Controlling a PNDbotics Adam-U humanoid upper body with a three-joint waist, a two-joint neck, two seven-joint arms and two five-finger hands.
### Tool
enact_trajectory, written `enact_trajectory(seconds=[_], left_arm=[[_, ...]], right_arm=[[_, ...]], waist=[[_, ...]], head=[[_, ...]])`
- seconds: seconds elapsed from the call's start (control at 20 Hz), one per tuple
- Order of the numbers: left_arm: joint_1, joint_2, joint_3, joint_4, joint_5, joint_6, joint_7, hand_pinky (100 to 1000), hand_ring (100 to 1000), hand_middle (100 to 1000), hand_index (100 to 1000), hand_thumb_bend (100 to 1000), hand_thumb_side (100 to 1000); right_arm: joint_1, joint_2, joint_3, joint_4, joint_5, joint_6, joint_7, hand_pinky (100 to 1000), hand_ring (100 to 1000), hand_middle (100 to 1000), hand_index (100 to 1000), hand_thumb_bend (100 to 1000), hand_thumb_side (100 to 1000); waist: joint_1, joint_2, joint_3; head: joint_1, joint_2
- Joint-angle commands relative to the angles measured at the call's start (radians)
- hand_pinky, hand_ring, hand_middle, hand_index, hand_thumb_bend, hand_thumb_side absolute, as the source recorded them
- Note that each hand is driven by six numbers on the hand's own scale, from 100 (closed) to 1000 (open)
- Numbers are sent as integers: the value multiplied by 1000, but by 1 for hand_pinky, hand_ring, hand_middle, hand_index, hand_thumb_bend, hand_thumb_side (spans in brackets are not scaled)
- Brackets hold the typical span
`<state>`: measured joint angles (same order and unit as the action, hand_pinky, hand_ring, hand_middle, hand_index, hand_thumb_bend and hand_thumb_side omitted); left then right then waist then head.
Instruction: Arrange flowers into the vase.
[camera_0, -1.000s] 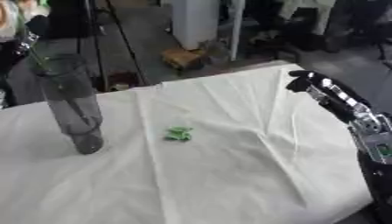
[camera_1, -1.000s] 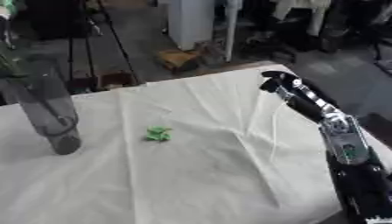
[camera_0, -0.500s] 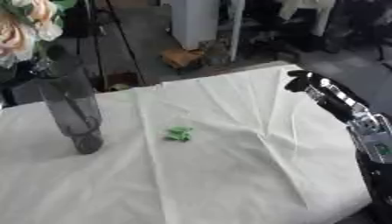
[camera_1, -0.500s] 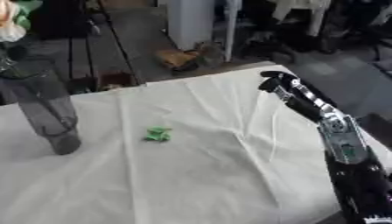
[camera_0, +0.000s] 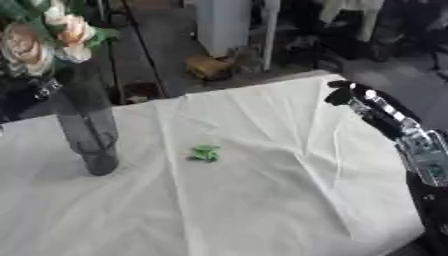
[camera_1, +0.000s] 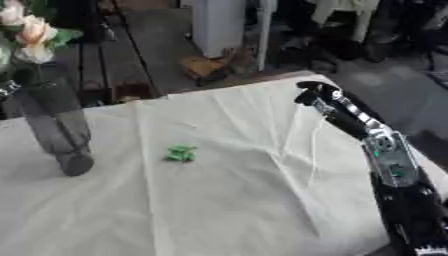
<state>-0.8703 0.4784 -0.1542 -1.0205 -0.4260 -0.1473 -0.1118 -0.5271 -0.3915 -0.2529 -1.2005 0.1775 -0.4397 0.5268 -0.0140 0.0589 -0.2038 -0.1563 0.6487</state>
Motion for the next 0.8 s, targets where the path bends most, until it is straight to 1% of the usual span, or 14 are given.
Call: enact_trajectory(seconds=[0.05,0.1,0.15,0.2,0.3,0.55,0.8], left_arm=[[-3,39,17,-38,-47,13,21,833,860,807,790,863,935],[3,42,22,-54,-56,19,37,832,859,805,789,863,932],[10,44,25,-68,-58,26,53,832,858,802,785,838,948],[18,45,28,-81,-52,34,69,831,858,801,783,864,921],[37,49,33,-109,-30,51,95,831,858,800,782,858,919],[85,64,46,-174,48,83,133,830,855,793,770,843,918],[140,93,63,-270,158,88,183,826,855,791,762,844,903]], right_arm=[[-13,-24,-9,-7,-10,-2,-2,827,786,669,908,100,844],[-13,-25,-9,-7,-10,-2,-2,827,786,669,908,100,844],[-13,-25,-9,-6,-10,-2,-2,827,786,669,908,100,840],[-13,-25,-10,-6,-10,-2,-3,827,786,669,908,100,844],[-12,-24,-10,-6,-9,-1,-3,827,786,668,908,100,844],[-9,-25,-12,-5,-7,0,-6,826,786,668,907,100,844],[-9,-23,-12,-5,-6,0,-7,826,786,667,907,100,844]], waist=[[-3,-10,4],[-3,-10,6],[-3,-10,8],[-3,-10,10],[-3,-11,13],[-5,-13,21],[-7,-14,30]], head=[[-5,1],[-5,2],[-6,3],[-7,3],[-10,4],[-13,6],[-15,8]])
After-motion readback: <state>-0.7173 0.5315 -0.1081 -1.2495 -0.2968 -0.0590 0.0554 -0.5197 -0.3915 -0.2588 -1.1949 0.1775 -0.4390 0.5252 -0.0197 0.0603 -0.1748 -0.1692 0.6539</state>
